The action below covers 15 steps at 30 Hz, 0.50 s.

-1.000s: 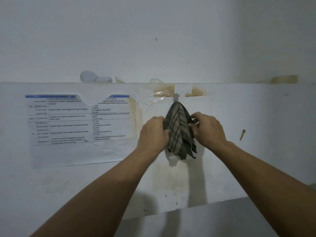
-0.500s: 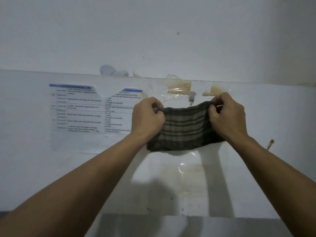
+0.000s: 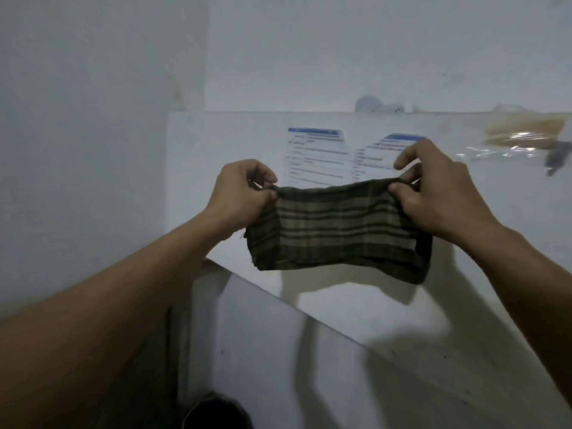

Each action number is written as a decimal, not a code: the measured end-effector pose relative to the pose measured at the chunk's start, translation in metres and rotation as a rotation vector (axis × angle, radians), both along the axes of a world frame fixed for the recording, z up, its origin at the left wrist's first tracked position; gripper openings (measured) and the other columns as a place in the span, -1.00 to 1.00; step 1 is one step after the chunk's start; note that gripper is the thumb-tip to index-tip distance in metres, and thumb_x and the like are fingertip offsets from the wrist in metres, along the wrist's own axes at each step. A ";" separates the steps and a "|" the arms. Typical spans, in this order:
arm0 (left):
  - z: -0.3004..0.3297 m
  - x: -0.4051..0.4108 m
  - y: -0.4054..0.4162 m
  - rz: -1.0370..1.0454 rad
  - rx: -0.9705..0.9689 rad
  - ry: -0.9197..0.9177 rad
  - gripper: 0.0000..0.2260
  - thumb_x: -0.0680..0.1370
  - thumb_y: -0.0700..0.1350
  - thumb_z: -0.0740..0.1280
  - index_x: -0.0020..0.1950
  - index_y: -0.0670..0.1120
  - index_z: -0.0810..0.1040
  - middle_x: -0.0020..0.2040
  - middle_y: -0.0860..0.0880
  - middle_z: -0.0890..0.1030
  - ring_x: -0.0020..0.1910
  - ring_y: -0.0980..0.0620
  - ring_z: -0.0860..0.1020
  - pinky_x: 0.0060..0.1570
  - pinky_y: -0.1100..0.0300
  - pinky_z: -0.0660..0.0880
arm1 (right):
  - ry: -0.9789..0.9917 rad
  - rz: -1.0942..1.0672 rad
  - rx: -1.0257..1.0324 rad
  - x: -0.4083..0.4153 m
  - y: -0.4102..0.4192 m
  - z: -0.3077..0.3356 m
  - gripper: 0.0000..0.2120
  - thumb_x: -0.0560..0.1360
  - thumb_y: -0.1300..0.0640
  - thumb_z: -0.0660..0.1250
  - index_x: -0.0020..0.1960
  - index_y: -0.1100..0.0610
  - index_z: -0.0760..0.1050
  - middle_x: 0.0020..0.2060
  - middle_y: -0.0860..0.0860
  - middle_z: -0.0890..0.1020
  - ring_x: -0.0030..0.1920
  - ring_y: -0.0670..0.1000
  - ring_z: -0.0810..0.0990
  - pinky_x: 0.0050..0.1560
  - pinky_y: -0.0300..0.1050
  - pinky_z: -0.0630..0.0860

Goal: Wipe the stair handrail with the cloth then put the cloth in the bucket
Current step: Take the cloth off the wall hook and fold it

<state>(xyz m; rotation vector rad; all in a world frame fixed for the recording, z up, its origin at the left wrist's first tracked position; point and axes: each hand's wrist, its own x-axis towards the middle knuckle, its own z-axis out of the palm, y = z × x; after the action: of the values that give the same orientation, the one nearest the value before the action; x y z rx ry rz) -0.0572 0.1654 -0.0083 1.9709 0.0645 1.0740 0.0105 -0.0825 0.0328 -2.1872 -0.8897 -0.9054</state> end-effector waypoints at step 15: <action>-0.103 -0.307 0.214 0.683 -0.141 0.274 -0.87 0.45 -0.32 0.39 -0.27 -0.14 0.61 -0.16 -0.28 0.68 -0.20 -0.20 0.65 -0.20 0.02 0.65 | 0.109 0.855 -0.329 -0.112 0.354 -0.102 -0.73 0.41 0.33 0.30 -0.30 -0.03 0.45 -0.28 -0.04 0.62 -0.26 0.05 0.59 -0.24 -0.16 0.45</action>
<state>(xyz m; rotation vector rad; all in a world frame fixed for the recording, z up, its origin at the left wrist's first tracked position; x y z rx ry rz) -0.3644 0.3793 -0.1116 1.9952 0.9921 1.1573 -0.1016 0.2713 -0.0694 -1.7696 -1.8037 -0.2254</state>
